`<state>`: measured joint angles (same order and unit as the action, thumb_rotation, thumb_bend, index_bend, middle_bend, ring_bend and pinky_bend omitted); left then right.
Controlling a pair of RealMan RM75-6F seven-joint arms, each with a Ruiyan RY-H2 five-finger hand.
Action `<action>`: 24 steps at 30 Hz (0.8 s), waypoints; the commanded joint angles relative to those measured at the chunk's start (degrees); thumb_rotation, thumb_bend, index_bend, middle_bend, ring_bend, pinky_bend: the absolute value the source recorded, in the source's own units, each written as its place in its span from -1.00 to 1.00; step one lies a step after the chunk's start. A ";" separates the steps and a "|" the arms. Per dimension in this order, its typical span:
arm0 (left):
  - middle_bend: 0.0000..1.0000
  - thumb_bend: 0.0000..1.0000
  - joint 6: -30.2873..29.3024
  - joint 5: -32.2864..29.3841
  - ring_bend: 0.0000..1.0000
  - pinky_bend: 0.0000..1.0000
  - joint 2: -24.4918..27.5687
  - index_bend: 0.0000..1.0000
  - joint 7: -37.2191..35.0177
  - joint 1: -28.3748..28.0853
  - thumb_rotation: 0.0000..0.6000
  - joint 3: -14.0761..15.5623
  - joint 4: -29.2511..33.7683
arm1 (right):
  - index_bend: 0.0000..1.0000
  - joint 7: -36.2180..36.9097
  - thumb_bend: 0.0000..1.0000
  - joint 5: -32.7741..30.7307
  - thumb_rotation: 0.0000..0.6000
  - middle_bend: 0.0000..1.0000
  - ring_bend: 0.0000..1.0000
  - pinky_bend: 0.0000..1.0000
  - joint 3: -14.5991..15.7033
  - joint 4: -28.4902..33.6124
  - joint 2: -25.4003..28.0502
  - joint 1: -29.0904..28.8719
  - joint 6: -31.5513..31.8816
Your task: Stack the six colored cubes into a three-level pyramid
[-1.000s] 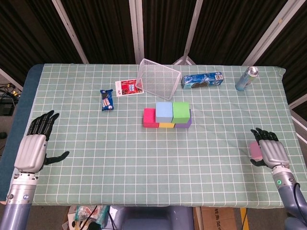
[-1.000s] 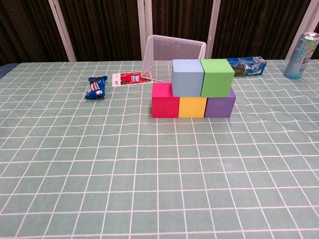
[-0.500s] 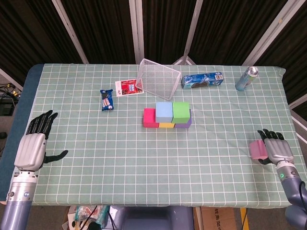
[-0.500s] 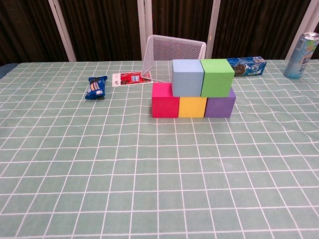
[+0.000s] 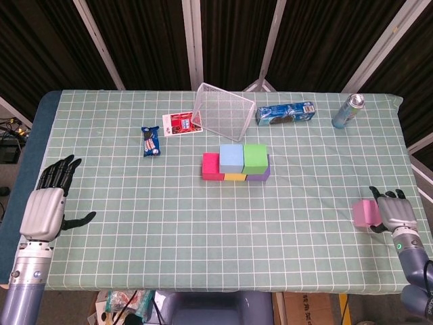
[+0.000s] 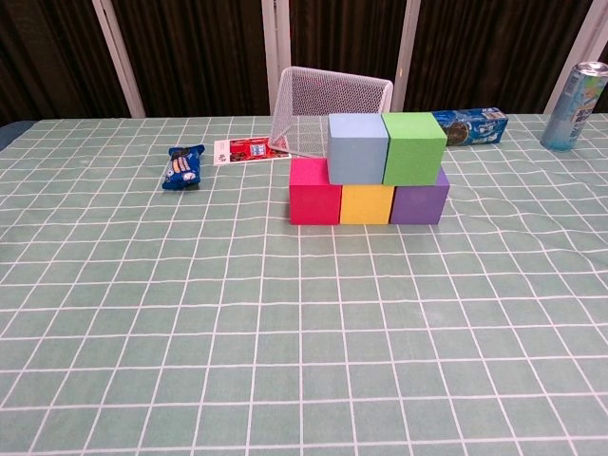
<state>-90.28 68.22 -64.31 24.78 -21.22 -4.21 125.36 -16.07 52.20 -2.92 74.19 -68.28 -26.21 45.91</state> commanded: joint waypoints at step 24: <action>-1.00 -0.74 3.14 0.13 -1.00 -1.00 2.09 -1.00 -2.73 1.64 1.00 -1.77 -0.32 | -0.58 -3.76 -0.53 0.31 1.00 -0.03 -0.32 -1.00 -11.55 27.71 19.37 -6.03 8.35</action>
<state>-87.39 68.52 -62.37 22.26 -19.62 -5.91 125.21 -16.60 55.61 -11.33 96.73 -53.33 -29.50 53.56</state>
